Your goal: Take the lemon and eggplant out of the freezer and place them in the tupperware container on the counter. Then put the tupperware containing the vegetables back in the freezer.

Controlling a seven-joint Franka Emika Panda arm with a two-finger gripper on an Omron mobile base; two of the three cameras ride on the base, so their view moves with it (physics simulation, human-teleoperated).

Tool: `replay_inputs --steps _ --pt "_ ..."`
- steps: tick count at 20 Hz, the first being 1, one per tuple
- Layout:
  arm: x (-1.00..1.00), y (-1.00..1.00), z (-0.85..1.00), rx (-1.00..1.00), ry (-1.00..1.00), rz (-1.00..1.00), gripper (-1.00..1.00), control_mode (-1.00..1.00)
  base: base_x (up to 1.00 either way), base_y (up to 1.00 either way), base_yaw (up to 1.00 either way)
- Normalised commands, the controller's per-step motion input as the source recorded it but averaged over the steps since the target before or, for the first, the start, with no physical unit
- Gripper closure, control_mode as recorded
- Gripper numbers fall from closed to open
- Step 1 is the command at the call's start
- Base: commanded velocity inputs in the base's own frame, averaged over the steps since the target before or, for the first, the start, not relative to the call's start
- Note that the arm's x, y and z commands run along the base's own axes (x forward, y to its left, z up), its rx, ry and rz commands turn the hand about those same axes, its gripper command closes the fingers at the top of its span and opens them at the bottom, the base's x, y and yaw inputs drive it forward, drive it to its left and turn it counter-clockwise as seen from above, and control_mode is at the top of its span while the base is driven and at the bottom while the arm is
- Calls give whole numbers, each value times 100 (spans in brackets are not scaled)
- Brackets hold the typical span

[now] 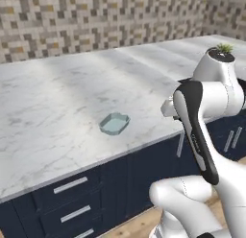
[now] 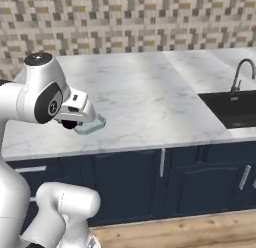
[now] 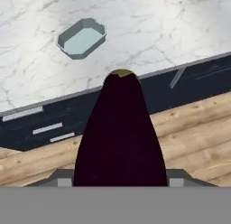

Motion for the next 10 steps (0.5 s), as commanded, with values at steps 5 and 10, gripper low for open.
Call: replay_inputs --steps 5,10 --pt "0 0 0 0 0 0 100 100 67 -34 54" --pt "0 0 0 0 0 0 100 100 70 -17 45"
